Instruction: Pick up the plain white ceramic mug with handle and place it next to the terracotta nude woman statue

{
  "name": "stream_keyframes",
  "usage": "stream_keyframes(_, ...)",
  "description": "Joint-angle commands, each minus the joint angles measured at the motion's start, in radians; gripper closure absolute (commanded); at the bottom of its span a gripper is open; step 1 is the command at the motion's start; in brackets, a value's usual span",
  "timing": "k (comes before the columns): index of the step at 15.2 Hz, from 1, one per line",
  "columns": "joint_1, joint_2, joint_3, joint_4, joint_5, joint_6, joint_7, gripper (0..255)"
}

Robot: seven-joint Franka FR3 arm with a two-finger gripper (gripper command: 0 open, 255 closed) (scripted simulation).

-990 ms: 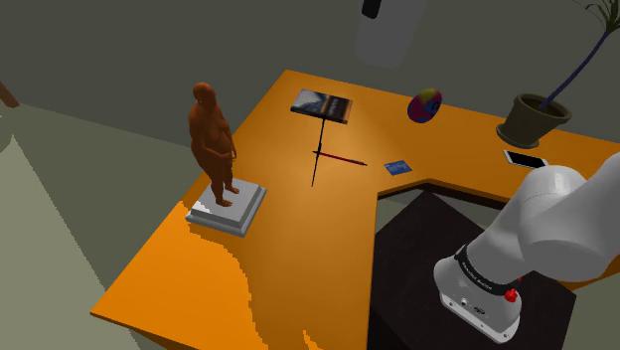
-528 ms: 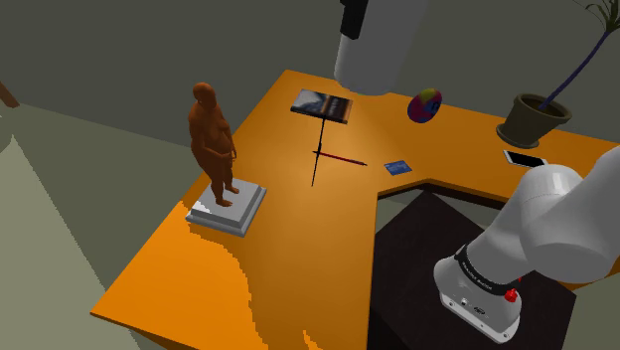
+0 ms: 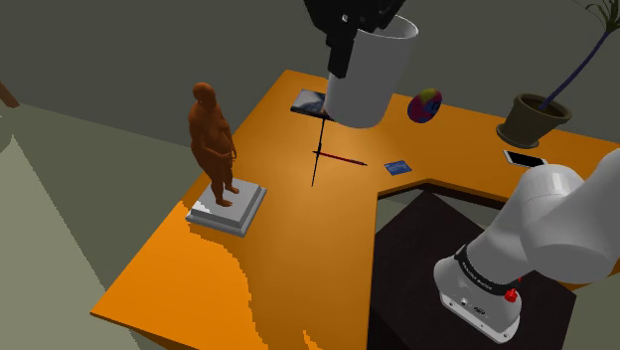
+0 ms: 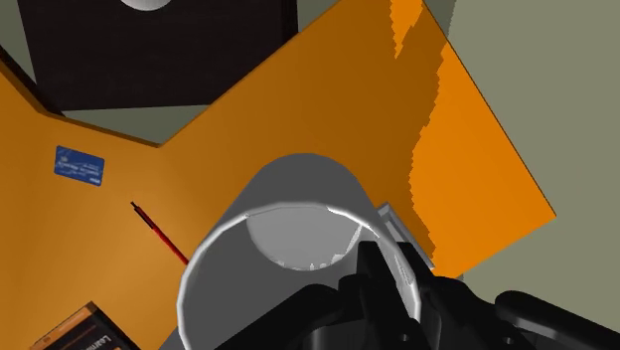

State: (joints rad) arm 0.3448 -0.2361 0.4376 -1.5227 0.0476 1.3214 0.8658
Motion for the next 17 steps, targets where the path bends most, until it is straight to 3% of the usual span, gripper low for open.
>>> stream_keyframes(1, 0.001, -0.018, -0.004, -0.047, 0.007, 0.030, -0.004, 255)
stream_keyframes(17, 0.013, -0.113, -0.015, -0.359, 0.041, 0.254, -0.026, 255)
